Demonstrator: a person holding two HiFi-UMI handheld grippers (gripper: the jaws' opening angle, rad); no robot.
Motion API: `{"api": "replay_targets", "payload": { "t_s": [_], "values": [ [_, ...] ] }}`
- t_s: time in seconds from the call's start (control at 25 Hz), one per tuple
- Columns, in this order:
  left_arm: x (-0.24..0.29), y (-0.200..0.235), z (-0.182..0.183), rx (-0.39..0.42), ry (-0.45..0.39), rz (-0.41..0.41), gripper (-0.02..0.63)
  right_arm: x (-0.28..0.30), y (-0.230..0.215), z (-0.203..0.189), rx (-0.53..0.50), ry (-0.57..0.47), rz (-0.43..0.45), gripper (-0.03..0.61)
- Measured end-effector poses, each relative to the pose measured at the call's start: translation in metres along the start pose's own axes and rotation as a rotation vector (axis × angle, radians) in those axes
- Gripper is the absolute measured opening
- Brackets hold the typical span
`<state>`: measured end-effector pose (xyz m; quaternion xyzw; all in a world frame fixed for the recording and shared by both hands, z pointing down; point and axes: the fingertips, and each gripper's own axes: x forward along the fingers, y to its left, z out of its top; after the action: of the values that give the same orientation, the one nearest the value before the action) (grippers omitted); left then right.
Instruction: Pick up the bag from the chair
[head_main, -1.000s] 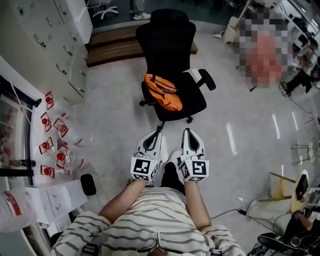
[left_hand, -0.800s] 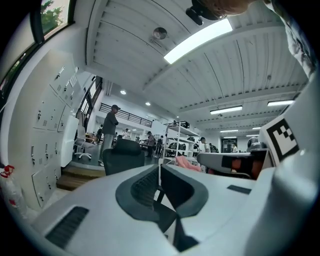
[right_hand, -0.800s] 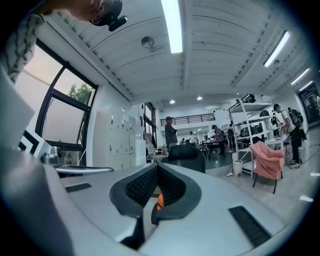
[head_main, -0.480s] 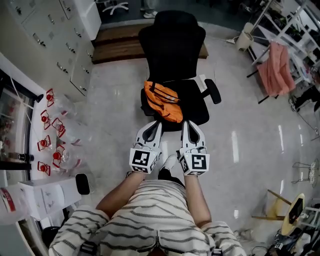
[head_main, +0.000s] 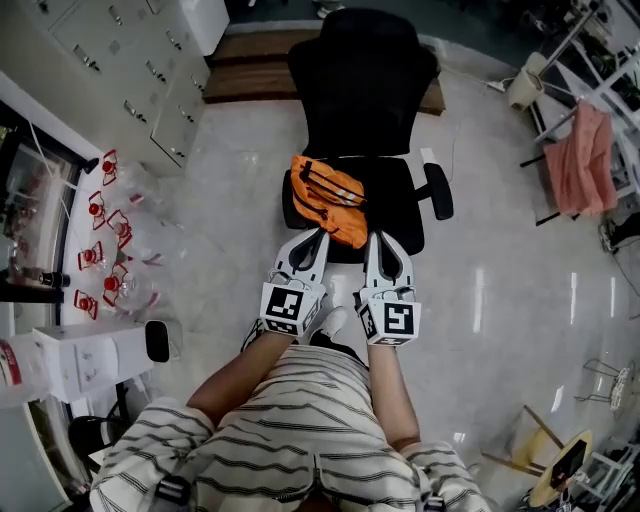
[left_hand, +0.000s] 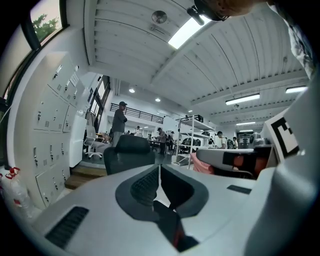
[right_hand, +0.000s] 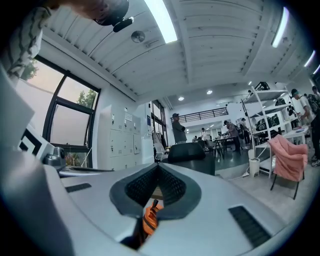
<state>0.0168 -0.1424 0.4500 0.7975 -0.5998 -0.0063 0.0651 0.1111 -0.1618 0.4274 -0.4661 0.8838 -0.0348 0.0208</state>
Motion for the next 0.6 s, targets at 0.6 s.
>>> {"api": "replay_targets", "payload": {
  "t_s": [0.6],
  "values": [
    [0.025,0.047,-0.050,-0.086,0.106,0.116,0.029,0.041,0.001,-0.060,0.043,0.130,0.069,0.009]
  ]
}}
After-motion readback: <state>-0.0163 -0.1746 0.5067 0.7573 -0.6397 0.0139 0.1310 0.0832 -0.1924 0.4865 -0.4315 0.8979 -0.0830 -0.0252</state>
